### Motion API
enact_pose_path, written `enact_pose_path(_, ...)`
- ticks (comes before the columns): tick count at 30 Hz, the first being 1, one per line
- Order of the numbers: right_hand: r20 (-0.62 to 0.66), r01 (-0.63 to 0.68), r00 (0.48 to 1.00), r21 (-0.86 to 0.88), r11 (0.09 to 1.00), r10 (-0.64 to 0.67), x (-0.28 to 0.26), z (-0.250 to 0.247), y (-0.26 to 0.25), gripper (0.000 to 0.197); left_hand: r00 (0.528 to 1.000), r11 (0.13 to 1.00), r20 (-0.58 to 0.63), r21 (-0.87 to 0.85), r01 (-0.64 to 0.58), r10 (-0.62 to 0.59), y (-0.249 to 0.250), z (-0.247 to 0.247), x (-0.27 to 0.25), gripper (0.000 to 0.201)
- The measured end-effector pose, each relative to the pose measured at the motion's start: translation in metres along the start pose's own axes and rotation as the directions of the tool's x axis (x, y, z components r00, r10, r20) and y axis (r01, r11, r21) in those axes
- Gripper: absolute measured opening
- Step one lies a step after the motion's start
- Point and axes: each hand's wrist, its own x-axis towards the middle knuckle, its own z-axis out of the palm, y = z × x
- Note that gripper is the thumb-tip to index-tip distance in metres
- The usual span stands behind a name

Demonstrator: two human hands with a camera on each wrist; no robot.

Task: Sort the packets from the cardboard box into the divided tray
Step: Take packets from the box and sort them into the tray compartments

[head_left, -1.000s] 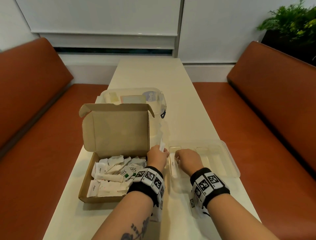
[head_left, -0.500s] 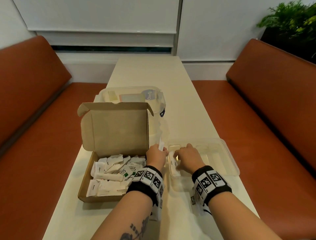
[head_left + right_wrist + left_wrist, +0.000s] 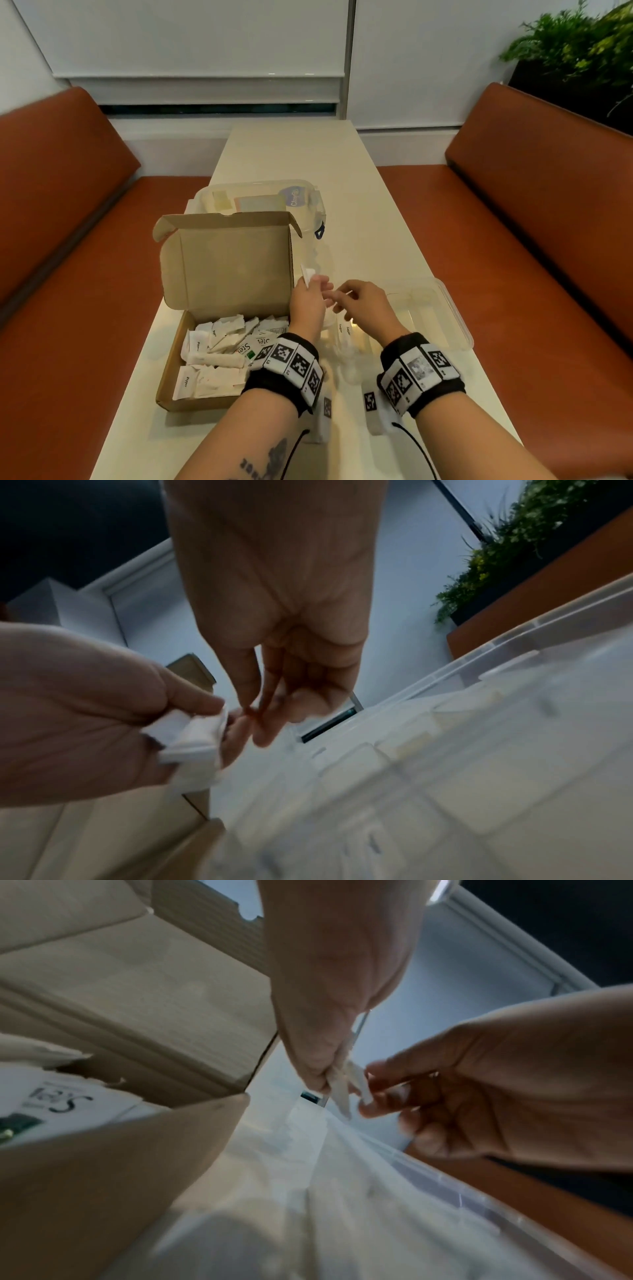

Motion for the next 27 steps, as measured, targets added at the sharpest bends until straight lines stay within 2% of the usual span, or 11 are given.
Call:
enact_pose_path(2,0.049,-0.064,0.997,0.193,0.979,0.056,-0.003,-0.001,-0.003,0.010,0.999,0.996,0.044,-0.086,-0.015,0.018,0.007,0.001,-0.006,0.028)
enact_pose_path(4,0.084,-0.098,0.994,0.314,0.944,0.075,-0.006,-0.003,-0.004,0.015,0.996,0.990,0.090,-0.140,-0.011,0.024,0.010,0.000,-0.010,0.029)
enact_pose_path(9,0.183,-0.116,0.982,0.389,0.914,0.046,-0.010,-0.013,-0.002,0.020,0.982,0.956,0.181,-0.279,0.095,-0.045,0.013,-0.002,-0.014,0.030)
enact_pose_path(13,0.227,-0.123,0.974,0.440,0.889,0.022,-0.014,-0.017,-0.004,0.025,0.975,0.963,0.216,-0.248,0.107,-0.052,0.010,-0.001,-0.016,0.029)
enact_pose_path(15,0.199,-0.102,0.980,0.412,0.905,0.020,-0.014,-0.018,-0.004,0.026,0.974,0.982,0.218,-0.162,0.091,-0.055,0.008,-0.001,-0.016,0.023)
enact_pose_path(19,0.063,-0.076,0.996,0.343,0.936,0.058,-0.012,-0.021,-0.001,0.026,0.967,0.998,0.245,0.034,0.057,-0.064,-0.001,0.000,-0.015,0.022)
enact_pose_path(22,0.041,-0.078,0.997,0.371,0.925,0.067,-0.013,-0.023,0.002,0.007,0.975,0.997,0.217,0.064,0.036,-0.049,-0.005,0.000,-0.012,0.017)
enact_pose_path(27,-0.046,-0.113,0.989,0.371,0.922,0.140,-0.008,-0.030,0.007,0.002,0.990,0.998,0.128,-0.034,0.056,-0.051,-0.009,0.000,-0.007,0.017)
